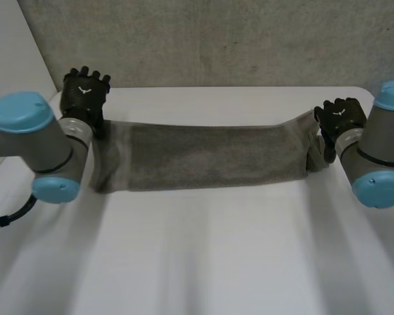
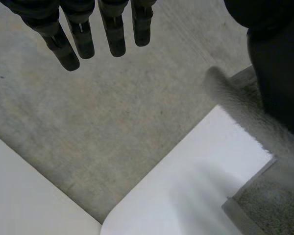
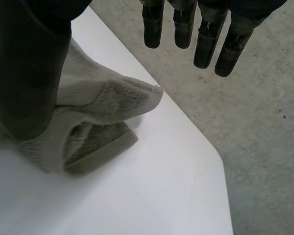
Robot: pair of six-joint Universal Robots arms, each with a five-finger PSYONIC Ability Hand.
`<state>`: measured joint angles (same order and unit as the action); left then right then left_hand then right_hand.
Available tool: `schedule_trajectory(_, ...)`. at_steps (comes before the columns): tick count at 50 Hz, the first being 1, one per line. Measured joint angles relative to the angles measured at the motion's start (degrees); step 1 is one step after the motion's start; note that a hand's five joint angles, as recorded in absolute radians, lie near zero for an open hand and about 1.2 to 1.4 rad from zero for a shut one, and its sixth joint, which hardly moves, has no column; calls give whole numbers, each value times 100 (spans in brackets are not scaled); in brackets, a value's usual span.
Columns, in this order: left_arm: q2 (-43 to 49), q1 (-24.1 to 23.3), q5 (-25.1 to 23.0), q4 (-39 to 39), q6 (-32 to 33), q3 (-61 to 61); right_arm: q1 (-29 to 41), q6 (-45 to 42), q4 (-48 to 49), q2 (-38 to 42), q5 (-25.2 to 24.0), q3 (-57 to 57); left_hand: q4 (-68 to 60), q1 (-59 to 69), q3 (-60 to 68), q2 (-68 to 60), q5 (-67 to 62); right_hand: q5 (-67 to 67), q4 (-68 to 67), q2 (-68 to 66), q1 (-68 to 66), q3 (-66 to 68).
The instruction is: Fold the towel.
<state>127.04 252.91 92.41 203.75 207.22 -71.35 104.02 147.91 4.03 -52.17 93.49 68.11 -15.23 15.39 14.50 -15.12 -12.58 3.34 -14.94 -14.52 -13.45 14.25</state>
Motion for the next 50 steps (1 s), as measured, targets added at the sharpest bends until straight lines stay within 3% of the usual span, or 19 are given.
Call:
schedule_trajectory(7,-735,111,-38,418,-156,-1002,-132,58,1,-486,-216,822,0,-8,-18,0,17,0,0,0,0,0)
schedule_trajectory(15,-643,292,-164,909,-137,-1224,-417,52,51,-759,-555,1512,0,-16,-18,0,28,0,0,0,1,0)
schedule_trajectory(28,642,340,-644,1162,-12,-235,-516,94,951,-867,-809,2212,0,-20,-18,0,29,0,0,0,1,-1)
schedule_trajectory(39,2225,308,-588,1140,823,1751,-496,215,1297,-778,-811,2204,0,-25,-20,1,28,703,-437,-432,-612,511)
schedule_trajectory(44,2241,259,-556,1004,931,1961,-522,312,1394,-669,-825,2134,0,-26,-20,1,28,1154,-912,-842,-1006,922)
schedule_trajectory(50,1528,199,-553,797,657,1435,-613,365,1533,-427,-878,1993,0,-27,-20,1,28,1498,-1281,-1300,-1422,1330)
